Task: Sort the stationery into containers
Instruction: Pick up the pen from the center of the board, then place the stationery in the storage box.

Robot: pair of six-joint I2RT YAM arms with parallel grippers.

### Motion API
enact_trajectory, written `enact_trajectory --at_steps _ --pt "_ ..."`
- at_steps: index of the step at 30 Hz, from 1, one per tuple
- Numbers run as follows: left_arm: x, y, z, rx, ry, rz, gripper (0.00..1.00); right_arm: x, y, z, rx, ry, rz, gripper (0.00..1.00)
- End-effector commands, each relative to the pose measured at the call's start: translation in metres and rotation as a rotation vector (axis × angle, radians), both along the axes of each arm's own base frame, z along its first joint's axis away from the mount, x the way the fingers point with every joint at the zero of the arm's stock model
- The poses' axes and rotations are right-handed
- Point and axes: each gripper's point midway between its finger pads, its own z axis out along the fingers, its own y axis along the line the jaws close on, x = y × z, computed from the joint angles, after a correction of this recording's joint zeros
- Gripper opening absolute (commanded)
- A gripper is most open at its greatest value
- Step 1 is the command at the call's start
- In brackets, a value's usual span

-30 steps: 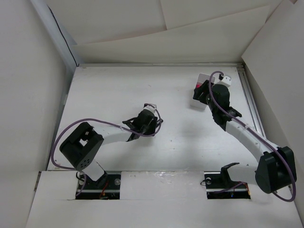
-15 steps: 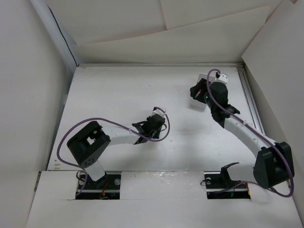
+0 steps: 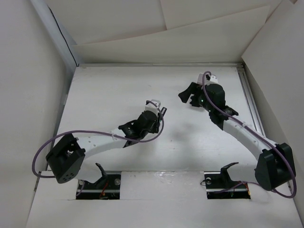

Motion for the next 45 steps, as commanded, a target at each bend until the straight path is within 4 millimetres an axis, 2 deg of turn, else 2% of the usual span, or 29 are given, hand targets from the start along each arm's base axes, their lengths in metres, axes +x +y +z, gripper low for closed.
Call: enact_trajectory --at_steps 1,4,7,9,11,13,14,19,20,23,25,28,30,32,33,35,36,39,40,41,42,45 --pt "-0.003 -0.008 0.017 -0.099 -0.024 -0.021 0.0 -0.025 0.021 0.002 0.045 0.0 0.128 0.88" --pt "-0.004 -0.011 0.026 -0.151 -0.038 -0.021 0.0 -0.047 0.036 0.001 0.077 0.018 0.243 0.88" --pt "-0.009 -0.015 0.026 -0.178 -0.034 -0.053 0.0 -0.064 0.052 0.01 0.107 0.004 0.363 0.92" --pt "-0.009 -0.022 0.037 -0.235 -0.056 -0.066 0.0 -0.069 0.061 0.01 0.122 -0.004 0.414 0.95" --pt "-0.011 -0.021 0.032 -0.23 -0.046 -0.074 0.0 -0.068 0.061 0.005 0.119 0.01 0.414 0.98" --pt "-0.011 -0.024 0.037 -0.241 -0.048 -0.082 0.0 -0.065 0.063 -0.007 0.112 0.041 0.412 1.0" --pt "-0.013 -0.025 0.037 -0.245 -0.043 -0.094 0.0 -0.062 0.064 -0.004 0.114 0.031 0.412 1.0" --pt "-0.018 -0.024 0.047 -0.285 -0.054 -0.108 0.0 -0.057 0.076 -0.024 0.132 0.079 0.443 1.0" --pt "-0.02 -0.025 0.055 -0.303 -0.061 -0.12 0.0 -0.054 0.078 -0.022 0.141 0.075 0.441 1.0" --pt "-0.024 -0.023 0.056 -0.319 -0.069 -0.13 0.0 -0.055 0.084 -0.026 0.151 0.087 0.456 1.0" --pt "-0.025 -0.024 0.056 -0.322 -0.066 -0.138 0.01 -0.054 0.086 -0.019 0.159 0.067 0.468 1.0" --pt "-0.027 -0.028 0.06 -0.334 -0.063 -0.158 0.01 -0.055 0.09 -0.018 0.168 0.062 0.492 0.95" --pt "-0.026 -0.029 0.059 -0.334 -0.063 -0.158 0.01 -0.057 0.093 -0.017 0.19 0.073 0.508 0.84" --pt "-0.026 -0.029 0.059 -0.334 -0.063 -0.158 0.01 -0.058 0.095 -0.014 0.197 0.062 0.524 0.79" --pt "-0.026 -0.029 0.059 -0.334 -0.063 -0.158 0.01 -0.057 0.095 -0.018 0.195 0.072 0.523 0.71" --pt "-0.027 -0.03 0.059 -0.336 -0.06 -0.166 0.01 -0.057 0.097 -0.02 0.207 0.081 0.53 0.63" --pt "-0.026 -0.032 0.062 -0.348 -0.07 -0.167 0.01 -0.057 0.097 -0.025 0.206 0.086 0.529 0.55" --pt "-0.028 -0.033 0.062 -0.35 -0.066 -0.176 0.01 -0.057 0.099 -0.027 0.216 0.094 0.536 0.41" --pt "-0.027 -0.033 0.059 -0.344 -0.059 -0.176 0.01 -0.057 0.099 -0.027 0.216 0.094 0.536 0.31" --pt "-0.027 -0.033 0.059 -0.344 -0.059 -0.176 0.01 -0.056 0.099 -0.03 0.214 0.103 0.535 0.26" --pt "-0.027 -0.033 0.058 -0.337 -0.064 -0.18 0.03 -0.056 0.1 -0.029 0.216 0.094 0.536 0.18" --pt "-0.026 -0.034 0.063 -0.345 -0.072 -0.181 0.07 -0.054 0.098 -0.025 0.219 0.087 0.517 0.07"
